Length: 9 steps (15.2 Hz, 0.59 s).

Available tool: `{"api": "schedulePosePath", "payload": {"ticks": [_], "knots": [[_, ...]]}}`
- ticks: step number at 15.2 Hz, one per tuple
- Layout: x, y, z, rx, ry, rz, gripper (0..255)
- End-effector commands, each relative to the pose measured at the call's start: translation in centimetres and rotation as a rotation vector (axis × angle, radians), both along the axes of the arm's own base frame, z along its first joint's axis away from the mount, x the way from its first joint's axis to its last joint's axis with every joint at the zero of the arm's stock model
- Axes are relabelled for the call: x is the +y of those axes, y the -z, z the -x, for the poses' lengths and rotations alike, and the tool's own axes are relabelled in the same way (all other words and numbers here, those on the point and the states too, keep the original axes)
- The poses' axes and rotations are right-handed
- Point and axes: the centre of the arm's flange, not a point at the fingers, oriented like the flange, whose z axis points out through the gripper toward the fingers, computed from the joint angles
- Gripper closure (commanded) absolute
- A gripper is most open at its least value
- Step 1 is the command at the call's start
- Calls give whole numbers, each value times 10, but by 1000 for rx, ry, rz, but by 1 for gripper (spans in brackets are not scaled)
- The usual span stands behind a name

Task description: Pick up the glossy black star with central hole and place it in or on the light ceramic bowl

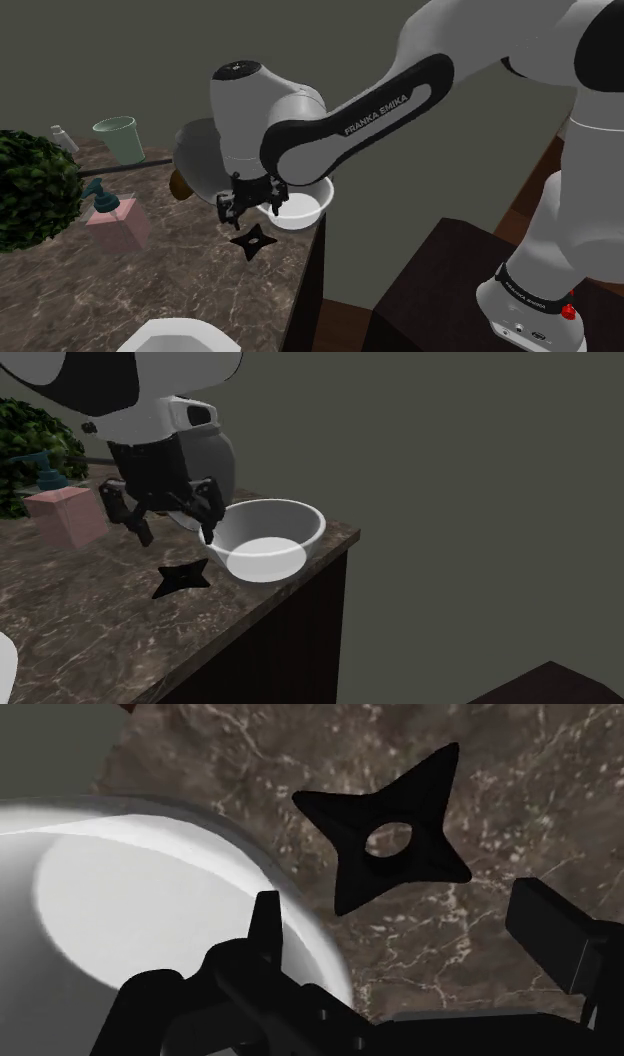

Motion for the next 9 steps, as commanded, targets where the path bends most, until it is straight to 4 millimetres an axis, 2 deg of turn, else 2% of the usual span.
{"api": "schedulePosePath", "payload": {"ticks": [1,3,4,9], "knots": [[15,19,24,-75,195,-29,0],[37,39,41,-146,366,-48,0],[41,43,44,-160,399,-51,0],[40,68,37,-160,399,-51,0]]}}
